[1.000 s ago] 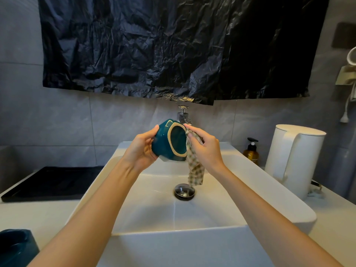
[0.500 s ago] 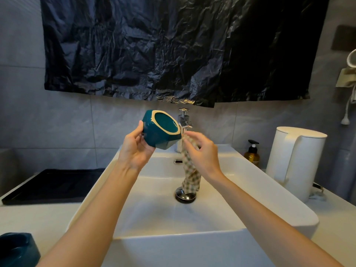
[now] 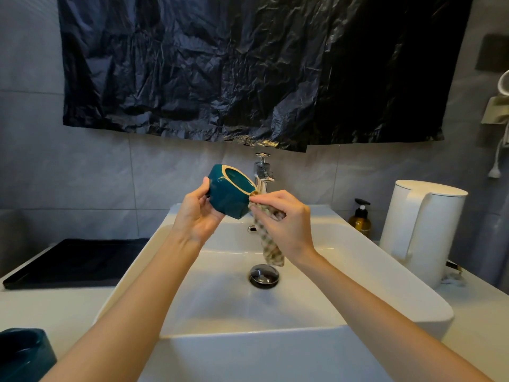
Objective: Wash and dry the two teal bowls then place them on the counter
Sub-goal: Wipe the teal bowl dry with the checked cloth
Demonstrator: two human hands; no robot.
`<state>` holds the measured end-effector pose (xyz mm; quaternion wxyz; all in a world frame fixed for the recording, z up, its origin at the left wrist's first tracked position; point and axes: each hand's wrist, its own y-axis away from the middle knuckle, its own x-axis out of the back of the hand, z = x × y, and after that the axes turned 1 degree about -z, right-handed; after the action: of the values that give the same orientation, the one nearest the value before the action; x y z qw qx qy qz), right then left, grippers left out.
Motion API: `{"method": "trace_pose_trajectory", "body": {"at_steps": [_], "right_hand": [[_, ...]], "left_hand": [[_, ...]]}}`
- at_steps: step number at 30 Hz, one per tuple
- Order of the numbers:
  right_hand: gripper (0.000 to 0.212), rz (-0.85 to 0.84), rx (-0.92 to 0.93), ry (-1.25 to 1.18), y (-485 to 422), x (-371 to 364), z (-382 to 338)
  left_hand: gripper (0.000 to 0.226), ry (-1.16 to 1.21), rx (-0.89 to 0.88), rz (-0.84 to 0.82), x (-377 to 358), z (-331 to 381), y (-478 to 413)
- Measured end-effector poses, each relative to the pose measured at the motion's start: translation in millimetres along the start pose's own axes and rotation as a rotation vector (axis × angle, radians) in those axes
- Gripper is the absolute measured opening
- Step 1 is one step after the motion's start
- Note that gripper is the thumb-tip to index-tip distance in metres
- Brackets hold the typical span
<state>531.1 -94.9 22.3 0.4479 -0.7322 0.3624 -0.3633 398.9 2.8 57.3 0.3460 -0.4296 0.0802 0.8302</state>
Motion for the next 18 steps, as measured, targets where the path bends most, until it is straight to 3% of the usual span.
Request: {"method": "trace_pose_trajectory", "body": {"at_steps": [5, 10, 14, 18], "right_hand": [[0.021, -0.007, 0.088, 0.022, 0, 1, 4], [0.021, -0.049, 0.148, 0.042, -3, -6, 1], [0.02, -0.076, 0.078, -0.003, -4, -7, -4], [0.016, -0.093, -0.182, -0.084, -4, 0, 0]], "left_hand": [[0.026, -0.044, 0.017, 0.001, -2, -4, -1], [0.031, -0.302, 0.057, -0.02, -7, -14, -1], [0.029, -0.429, 0.061, 0.016, -6, -16, -2], [0.024, -0.382, 0.05, 0.014, -4, -7, -2]]}}
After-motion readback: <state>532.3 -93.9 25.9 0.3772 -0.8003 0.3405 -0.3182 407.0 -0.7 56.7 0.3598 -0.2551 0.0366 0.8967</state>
